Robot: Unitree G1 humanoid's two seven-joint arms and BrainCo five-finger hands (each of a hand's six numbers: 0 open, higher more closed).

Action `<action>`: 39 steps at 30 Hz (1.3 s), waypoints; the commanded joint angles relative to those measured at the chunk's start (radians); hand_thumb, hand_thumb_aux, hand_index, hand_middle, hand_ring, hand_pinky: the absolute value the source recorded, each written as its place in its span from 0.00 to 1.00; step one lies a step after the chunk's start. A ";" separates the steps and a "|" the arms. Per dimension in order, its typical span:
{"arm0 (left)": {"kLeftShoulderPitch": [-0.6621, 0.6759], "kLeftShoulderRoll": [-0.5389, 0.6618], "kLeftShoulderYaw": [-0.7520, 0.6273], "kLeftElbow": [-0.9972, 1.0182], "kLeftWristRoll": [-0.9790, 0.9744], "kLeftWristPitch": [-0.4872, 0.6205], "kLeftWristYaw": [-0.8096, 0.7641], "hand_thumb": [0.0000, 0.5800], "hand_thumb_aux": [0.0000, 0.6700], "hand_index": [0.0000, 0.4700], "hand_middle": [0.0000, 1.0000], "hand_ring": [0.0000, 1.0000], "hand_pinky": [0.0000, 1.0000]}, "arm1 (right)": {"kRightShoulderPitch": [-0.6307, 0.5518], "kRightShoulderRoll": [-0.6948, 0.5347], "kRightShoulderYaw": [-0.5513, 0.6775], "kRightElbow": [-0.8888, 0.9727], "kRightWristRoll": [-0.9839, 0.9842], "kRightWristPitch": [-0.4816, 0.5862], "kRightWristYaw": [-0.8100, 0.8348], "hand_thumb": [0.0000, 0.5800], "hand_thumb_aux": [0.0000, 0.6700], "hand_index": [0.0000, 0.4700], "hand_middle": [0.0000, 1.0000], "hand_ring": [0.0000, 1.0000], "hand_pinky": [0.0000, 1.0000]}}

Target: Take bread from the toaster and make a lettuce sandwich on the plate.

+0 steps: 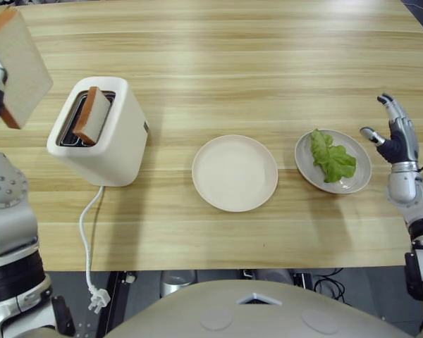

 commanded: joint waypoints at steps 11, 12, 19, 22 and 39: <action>-0.107 -0.246 -0.457 -0.015 -0.219 0.011 -0.300 1.00 1.00 0.98 1.00 1.00 1.00 | -0.066 -0.034 0.417 0.095 -0.383 0.327 -0.238 0.00 0.00 0.00 0.00 0.00 0.00; -0.104 -0.264 -0.481 0.013 -0.225 0.011 -0.309 1.00 1.00 0.98 1.00 1.00 1.00 | -0.065 -0.031 0.428 0.094 -0.385 0.332 -0.244 0.00 0.00 0.00 0.00 0.00 0.00; -0.085 -0.365 -0.605 0.143 -0.273 0.022 -0.379 1.00 1.00 0.98 1.00 1.00 1.00 | -0.019 -0.036 0.467 0.062 -0.379 0.367 -0.280 0.00 0.00 0.00 0.00 0.00 0.00; -0.082 -0.401 -0.649 0.214 -0.284 0.026 -0.401 1.00 1.00 0.98 1.00 1.00 1.00 | -0.006 -0.040 0.472 0.052 -0.373 0.386 -0.285 0.00 0.00 0.00 0.00 0.00 0.00; -0.113 -0.498 -0.751 0.530 -0.280 -0.028 -0.408 0.00 0.00 0.00 1.00 1.00 1.00 | -0.025 -0.028 0.482 0.033 -0.345 0.377 -0.279 1.00 1.00 0.98 0.00 0.00 0.00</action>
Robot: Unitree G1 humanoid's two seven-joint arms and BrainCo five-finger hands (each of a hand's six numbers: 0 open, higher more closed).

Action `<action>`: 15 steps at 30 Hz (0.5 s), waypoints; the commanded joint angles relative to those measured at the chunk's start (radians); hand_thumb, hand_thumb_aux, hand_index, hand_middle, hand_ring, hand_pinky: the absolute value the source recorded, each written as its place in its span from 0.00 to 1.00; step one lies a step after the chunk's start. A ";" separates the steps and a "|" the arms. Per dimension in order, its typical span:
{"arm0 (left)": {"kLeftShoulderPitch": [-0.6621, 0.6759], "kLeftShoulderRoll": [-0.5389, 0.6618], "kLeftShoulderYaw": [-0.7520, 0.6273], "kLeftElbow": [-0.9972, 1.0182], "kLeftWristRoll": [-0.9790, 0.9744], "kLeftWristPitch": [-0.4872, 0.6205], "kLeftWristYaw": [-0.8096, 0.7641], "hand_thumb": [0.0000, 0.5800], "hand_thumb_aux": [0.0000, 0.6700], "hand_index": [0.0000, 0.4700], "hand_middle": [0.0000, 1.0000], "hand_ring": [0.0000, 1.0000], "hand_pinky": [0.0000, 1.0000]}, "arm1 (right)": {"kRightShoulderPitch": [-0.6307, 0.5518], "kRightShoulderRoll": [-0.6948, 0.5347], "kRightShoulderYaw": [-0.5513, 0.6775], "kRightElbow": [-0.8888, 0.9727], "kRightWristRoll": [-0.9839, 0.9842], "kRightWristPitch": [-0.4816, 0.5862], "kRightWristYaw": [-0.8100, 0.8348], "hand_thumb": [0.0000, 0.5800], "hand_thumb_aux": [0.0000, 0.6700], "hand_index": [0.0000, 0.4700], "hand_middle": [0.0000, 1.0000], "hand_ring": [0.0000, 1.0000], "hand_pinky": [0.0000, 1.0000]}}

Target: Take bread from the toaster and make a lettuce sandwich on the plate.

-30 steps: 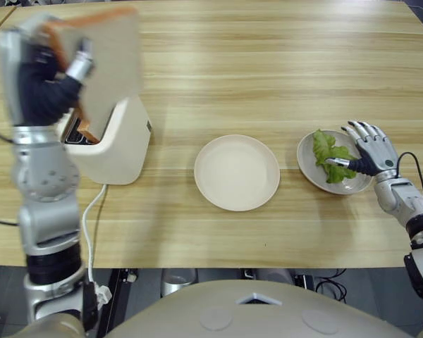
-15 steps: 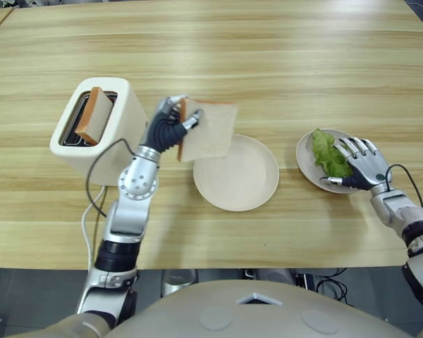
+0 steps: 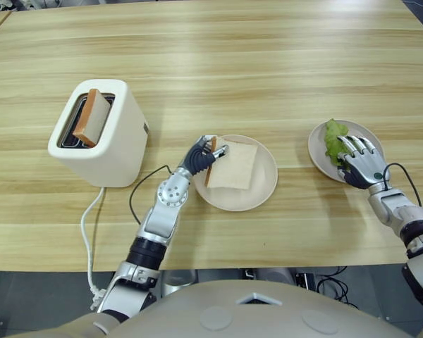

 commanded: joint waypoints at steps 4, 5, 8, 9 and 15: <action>-0.023 0.035 -0.010 0.010 0.017 -0.028 -0.008 0.00 0.00 0.00 1.00 1.00 1.00 | -0.009 0.004 0.007 -0.012 0.015 -0.012 -0.005 1.00 1.00 0.98 0.00 0.00 0.00; -0.026 0.043 -0.009 0.014 0.025 -0.035 -0.002 0.00 0.00 0.00 1.00 1.00 1.00 | -0.011 0.004 0.007 -0.012 0.016 -0.013 -0.007 1.00 1.00 0.98 0.00 0.00 0.00; -0.034 0.067 -0.003 0.029 0.049 -0.053 0.022 0.00 0.00 0.00 1.00 1.00 1.00 | -0.017 0.000 0.003 -0.018 0.022 -0.022 -0.015 1.00 1.00 0.98 0.00 0.00 0.00; -0.035 0.076 -0.003 0.027 0.060 -0.057 0.031 0.00 0.00 0.00 1.00 1.00 1.00 | -0.019 -0.002 -0.002 -0.025 0.026 -0.027 -0.022 1.00 1.00 0.98 0.00 0.00 0.00; -0.048 0.112 0.000 0.015 0.127 -0.074 0.083 0.00 0.00 0.00 1.00 1.00 1.00 | -0.016 -0.022 -0.052 -0.074 0.096 -0.109 -0.025 1.00 1.00 0.98 1.00 1.00 1.00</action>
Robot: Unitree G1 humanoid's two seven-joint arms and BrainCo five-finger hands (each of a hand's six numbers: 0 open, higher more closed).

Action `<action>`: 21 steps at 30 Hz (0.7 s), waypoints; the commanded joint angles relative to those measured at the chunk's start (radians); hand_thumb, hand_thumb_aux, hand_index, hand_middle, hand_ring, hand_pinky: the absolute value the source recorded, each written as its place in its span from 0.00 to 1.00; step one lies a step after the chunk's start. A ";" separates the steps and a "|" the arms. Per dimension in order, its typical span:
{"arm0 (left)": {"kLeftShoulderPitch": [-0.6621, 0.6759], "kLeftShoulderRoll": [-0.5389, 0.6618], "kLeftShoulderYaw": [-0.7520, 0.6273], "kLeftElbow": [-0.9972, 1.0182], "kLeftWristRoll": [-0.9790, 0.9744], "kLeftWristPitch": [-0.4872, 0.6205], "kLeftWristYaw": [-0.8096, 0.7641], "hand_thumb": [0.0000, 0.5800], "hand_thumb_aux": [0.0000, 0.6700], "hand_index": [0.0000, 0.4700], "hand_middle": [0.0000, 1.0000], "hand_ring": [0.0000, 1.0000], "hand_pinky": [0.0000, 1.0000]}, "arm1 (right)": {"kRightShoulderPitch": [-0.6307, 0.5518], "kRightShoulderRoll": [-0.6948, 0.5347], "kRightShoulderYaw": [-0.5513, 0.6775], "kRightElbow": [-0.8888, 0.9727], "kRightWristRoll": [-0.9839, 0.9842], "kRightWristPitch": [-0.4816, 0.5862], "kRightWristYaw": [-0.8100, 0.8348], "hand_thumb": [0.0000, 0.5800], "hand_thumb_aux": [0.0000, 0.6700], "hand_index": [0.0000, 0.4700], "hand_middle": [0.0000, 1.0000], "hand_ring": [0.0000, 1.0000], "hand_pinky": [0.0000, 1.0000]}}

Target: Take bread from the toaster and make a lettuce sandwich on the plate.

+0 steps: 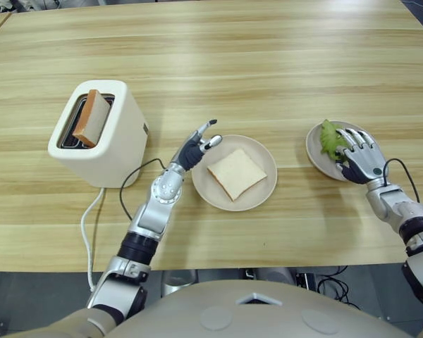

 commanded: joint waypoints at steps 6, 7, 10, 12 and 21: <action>-0.026 0.046 0.037 -0.024 0.064 -0.006 0.071 0.00 0.00 0.00 1.00 1.00 1.00 | 0.010 -0.039 -0.083 -0.099 0.094 -0.104 -0.009 1.00 1.00 0.98 1.00 1.00 1.00; -0.024 0.048 0.043 -0.031 0.062 -0.006 0.076 0.00 0.00 0.00 1.00 1.00 1.00 | 0.012 -0.044 -0.094 -0.122 0.099 -0.109 -0.013 1.00 1.00 0.98 1.00 1.00 1.00; -0.007 0.044 0.065 -0.069 0.050 -0.023 0.093 0.00 0.00 0.00 1.00 1.00 1.00 | 0.019 -0.059 -0.138 -0.218 0.127 -0.134 -0.009 1.00 1.00 0.98 1.00 1.00 1.00; 0.011 0.035 0.090 -0.125 0.027 -0.051 0.107 0.00 0.00 0.00 1.00 1.00 1.00 | 0.025 -0.064 -0.169 -0.312 0.139 -0.146 0.004 1.00 1.00 0.98 1.00 1.00 1.00; 0.065 0.018 0.178 -0.399 0.001 -0.099 0.138 0.00 0.00 0.00 1.00 1.00 1.00 | 0.011 0.028 -0.195 -0.616 0.146 -0.180 0.164 1.00 1.00 0.98 1.00 1.00 1.00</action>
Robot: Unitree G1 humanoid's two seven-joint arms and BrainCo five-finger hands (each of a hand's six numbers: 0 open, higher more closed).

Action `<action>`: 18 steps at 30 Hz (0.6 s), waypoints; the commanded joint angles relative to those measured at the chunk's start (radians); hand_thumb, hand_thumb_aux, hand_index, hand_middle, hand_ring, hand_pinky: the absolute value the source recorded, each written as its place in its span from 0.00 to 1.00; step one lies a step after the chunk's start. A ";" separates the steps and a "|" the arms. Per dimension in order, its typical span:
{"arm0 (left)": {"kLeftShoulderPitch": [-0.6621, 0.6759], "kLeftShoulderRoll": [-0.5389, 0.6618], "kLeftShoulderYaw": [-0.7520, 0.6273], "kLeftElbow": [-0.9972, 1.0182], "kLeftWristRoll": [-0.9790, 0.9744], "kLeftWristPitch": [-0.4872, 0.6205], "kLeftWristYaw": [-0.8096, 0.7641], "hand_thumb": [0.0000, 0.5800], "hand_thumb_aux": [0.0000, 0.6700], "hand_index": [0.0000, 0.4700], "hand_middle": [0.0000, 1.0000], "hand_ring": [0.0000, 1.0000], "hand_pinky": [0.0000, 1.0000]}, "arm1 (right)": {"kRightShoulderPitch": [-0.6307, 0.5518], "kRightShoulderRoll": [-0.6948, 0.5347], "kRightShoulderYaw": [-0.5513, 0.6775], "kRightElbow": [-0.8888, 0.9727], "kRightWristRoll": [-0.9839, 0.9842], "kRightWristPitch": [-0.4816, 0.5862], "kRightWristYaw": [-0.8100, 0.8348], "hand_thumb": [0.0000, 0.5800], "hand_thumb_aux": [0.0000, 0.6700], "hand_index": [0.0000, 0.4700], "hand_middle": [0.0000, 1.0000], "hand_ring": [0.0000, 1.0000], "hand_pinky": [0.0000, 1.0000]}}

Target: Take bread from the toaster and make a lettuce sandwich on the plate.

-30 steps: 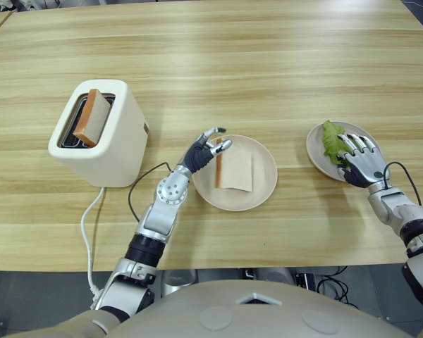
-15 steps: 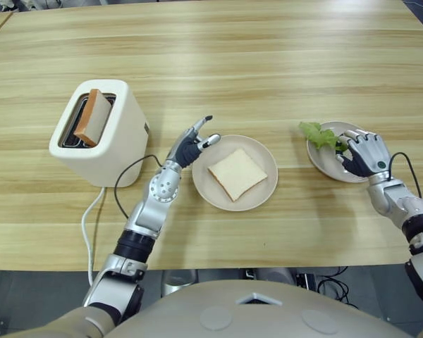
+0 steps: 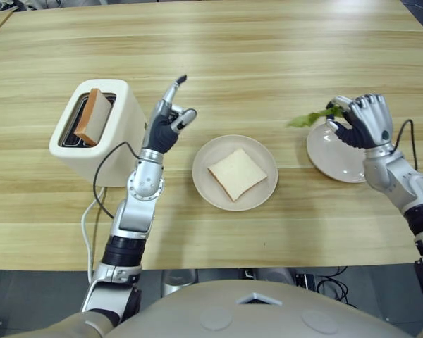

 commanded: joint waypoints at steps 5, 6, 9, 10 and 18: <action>0.009 0.072 0.106 -0.245 0.139 -0.021 0.045 0.00 0.00 0.00 0.00 0.00 0.00 | -0.081 0.144 0.074 -0.027 -0.043 -0.057 0.149 1.00 1.00 0.98 1.00 1.00 1.00; 0.009 0.083 0.127 -0.268 0.146 -0.017 0.044 0.00 0.00 0.00 0.00 0.00 0.00 | -0.101 0.166 0.090 0.008 -0.058 -0.063 0.150 1.00 1.00 0.98 1.00 1.00 1.00; 0.004 0.127 0.203 -0.292 0.174 -0.011 0.052 0.00 0.00 0.00 0.00 0.00 0.00 | -0.180 0.243 0.150 0.137 -0.105 -0.082 0.137 1.00 1.00 0.98 1.00 1.00 1.00; -0.001 0.143 0.225 -0.287 0.187 -0.008 0.058 0.00 0.00 0.00 0.00 0.00 0.00 | -0.203 0.264 0.167 0.176 -0.119 -0.087 0.129 1.00 1.00 0.98 1.00 1.00 1.00; 0.036 0.250 0.406 -0.195 0.288 0.080 0.097 0.00 0.00 0.00 0.00 0.00 0.00 | -0.285 0.358 0.240 0.317 -0.162 -0.113 0.071 1.00 1.00 0.98 1.00 1.00 1.00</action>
